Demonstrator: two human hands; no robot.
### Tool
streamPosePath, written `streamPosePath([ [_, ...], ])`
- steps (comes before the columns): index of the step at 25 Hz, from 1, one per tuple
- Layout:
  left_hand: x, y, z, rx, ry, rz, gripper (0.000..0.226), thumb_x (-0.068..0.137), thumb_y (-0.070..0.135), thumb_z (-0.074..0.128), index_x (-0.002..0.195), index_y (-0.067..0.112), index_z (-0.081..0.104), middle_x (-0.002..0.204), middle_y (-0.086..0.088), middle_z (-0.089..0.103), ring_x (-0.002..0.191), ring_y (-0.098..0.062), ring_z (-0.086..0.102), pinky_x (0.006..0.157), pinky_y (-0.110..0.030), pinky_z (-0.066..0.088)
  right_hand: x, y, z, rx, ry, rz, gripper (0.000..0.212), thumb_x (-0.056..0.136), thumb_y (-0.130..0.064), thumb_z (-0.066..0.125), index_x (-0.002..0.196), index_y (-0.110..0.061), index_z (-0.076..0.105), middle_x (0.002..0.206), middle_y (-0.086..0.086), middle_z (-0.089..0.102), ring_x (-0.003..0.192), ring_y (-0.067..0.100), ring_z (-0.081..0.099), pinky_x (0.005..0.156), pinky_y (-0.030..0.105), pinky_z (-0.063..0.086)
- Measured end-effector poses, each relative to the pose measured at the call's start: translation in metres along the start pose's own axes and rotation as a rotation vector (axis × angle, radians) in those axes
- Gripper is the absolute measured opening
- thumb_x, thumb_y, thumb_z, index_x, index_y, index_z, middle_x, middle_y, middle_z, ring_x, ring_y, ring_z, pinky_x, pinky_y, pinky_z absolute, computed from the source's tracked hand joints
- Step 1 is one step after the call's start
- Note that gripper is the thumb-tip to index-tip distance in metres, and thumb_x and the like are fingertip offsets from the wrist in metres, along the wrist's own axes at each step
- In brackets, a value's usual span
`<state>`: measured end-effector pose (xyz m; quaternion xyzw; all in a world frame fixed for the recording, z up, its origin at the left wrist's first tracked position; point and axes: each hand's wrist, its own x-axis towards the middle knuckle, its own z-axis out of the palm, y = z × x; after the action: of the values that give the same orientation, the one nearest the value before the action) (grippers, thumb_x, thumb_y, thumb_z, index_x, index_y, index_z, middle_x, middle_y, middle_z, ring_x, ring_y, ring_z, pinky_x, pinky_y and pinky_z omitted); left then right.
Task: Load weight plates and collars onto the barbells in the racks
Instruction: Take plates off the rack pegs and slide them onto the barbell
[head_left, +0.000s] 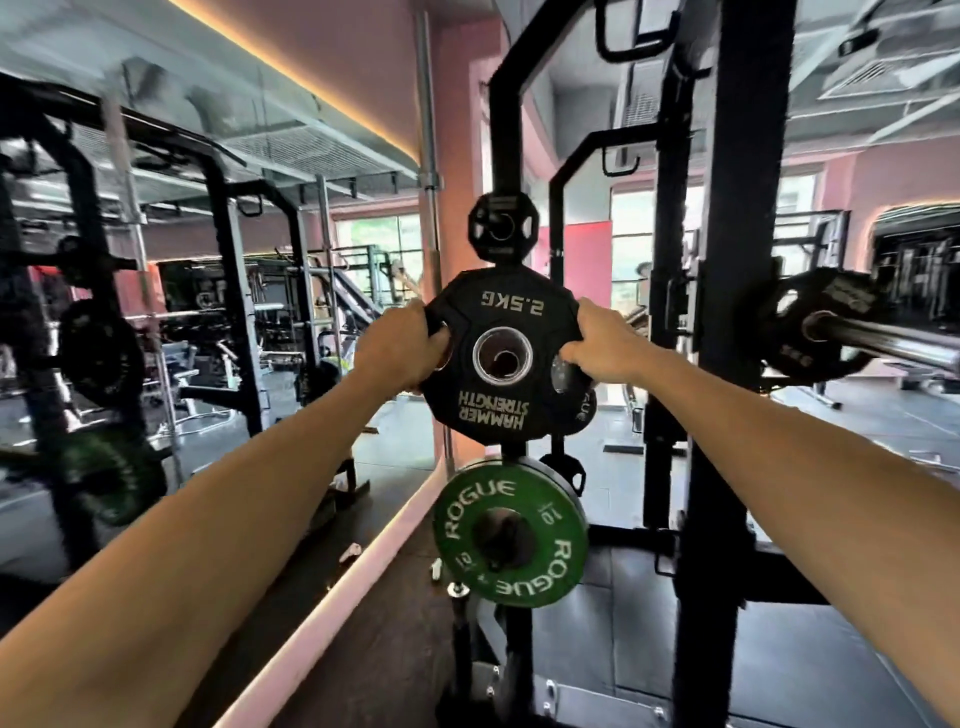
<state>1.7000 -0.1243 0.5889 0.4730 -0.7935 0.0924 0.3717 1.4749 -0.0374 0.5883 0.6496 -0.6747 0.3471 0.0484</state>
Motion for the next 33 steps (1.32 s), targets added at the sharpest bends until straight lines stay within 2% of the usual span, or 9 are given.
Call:
streamPosePath([
  [2, 0.008, -0.028, -0.001, 0.026, 0.003, -0.018, 0.040, 0.095, 0.041, 0.047, 0.110, 0.004, 0.052, 0.108, -0.019, 0.064, 0.098, -0.039, 0.062, 0.079, -0.042, 0.048, 0.019, -0.014, 0.020, -0.009, -0.011, -0.016, 0.034, 0.085, -0.012, 0.060, 0.114, -0.003, 0.045, 0.101, 0.013, 0.058, 0.092, 0.031, 0.058, 0.079, 0.042, 0.051],
  [7, 0.044, -0.081, 0.019, 0.057, 0.031, -0.053, 0.040, 0.094, 0.044, 0.048, 0.110, 0.007, 0.054, 0.104, -0.016, 0.065, 0.095, -0.038, 0.062, 0.079, -0.042, 0.049, 0.075, -0.024, 0.066, 0.012, -0.019, -0.029, 0.033, 0.081, -0.015, 0.063, 0.109, -0.007, 0.047, 0.094, 0.006, 0.058, 0.088, 0.027, 0.058, 0.066, 0.032, 0.042],
  [11, 0.093, -0.112, 0.050, 0.022, 0.045, -0.020, 0.039, 0.094, 0.042, 0.048, 0.108, 0.006, 0.056, 0.100, -0.016, 0.065, 0.093, -0.037, 0.063, 0.075, -0.039, 0.048, 0.130, -0.017, 0.090, 0.019, 0.007, -0.043, 0.033, 0.081, -0.017, 0.065, 0.108, -0.010, 0.046, 0.099, 0.009, 0.060, 0.089, 0.026, 0.059, 0.080, 0.040, 0.052],
  [14, 0.138, -0.126, 0.071, -0.039, 0.056, 0.022, 0.038, 0.092, 0.041, 0.048, 0.105, 0.007, 0.057, 0.097, -0.015, 0.066, 0.090, -0.036, 0.063, 0.074, -0.039, 0.050, 0.170, -0.011, 0.096, 0.025, 0.022, -0.046, 0.030, 0.081, -0.014, 0.063, 0.105, -0.007, 0.046, 0.101, 0.011, 0.059, 0.090, 0.028, 0.059, 0.078, 0.042, 0.052],
  [17, 0.185, -0.129, 0.089, -0.059, 0.085, 0.045, 0.040, 0.093, 0.043, 0.048, 0.107, 0.006, 0.057, 0.102, -0.019, 0.066, 0.093, -0.039, 0.062, 0.075, -0.040, 0.049, 0.207, -0.002, 0.093, 0.049, 0.056, -0.035, 0.032, 0.080, -0.013, 0.060, 0.109, -0.007, 0.046, 0.101, 0.014, 0.059, 0.087, 0.032, 0.062, 0.075, 0.050, 0.056],
  [21, 0.239, -0.126, 0.108, -0.115, 0.131, 0.075, 0.037, 0.093, 0.040, 0.051, 0.105, 0.005, 0.057, 0.103, -0.020, 0.065, 0.096, -0.039, 0.061, 0.070, -0.035, 0.040, 0.249, 0.006, 0.084, 0.016, 0.097, -0.005, 0.029, 0.082, -0.009, 0.060, 0.107, -0.005, 0.046, 0.104, 0.014, 0.058, 0.092, 0.032, 0.062, 0.078, 0.046, 0.055],
  [25, 0.302, -0.121, 0.128, -0.174, 0.166, 0.141, 0.036, 0.093, 0.039, 0.051, 0.104, 0.005, 0.058, 0.100, -0.020, 0.065, 0.094, -0.040, 0.061, 0.069, -0.034, 0.039, 0.296, 0.016, 0.070, 0.062, 0.129, 0.045, 0.022, 0.082, -0.001, 0.058, 0.100, -0.006, 0.046, 0.091, 0.015, 0.060, 0.077, 0.036, 0.067, 0.060, 0.045, 0.060],
  [29, 0.363, -0.115, 0.139, -0.239, 0.184, 0.194, 0.033, 0.092, 0.039, 0.051, 0.098, 0.007, 0.059, 0.084, -0.012, 0.061, 0.084, -0.037, 0.063, 0.069, -0.036, 0.047, 0.342, 0.021, 0.053, 0.038, 0.184, 0.045, 0.026, 0.078, 0.001, 0.059, 0.103, -0.004, 0.050, 0.094, 0.020, 0.063, 0.070, 0.037, 0.069, 0.054, 0.046, 0.060],
  [33, 0.430, -0.108, 0.147, -0.247, 0.208, 0.265, 0.032, 0.092, 0.038, 0.051, 0.096, 0.008, 0.061, 0.086, -0.012, 0.060, 0.082, -0.034, 0.059, 0.068, -0.032, 0.040, 0.391, 0.026, 0.037, 0.010, 0.233, 0.080, 0.027, 0.080, 0.002, 0.059, 0.107, 0.002, 0.055, 0.095, 0.022, 0.066, 0.073, 0.039, 0.070, 0.052, 0.044, 0.060],
])
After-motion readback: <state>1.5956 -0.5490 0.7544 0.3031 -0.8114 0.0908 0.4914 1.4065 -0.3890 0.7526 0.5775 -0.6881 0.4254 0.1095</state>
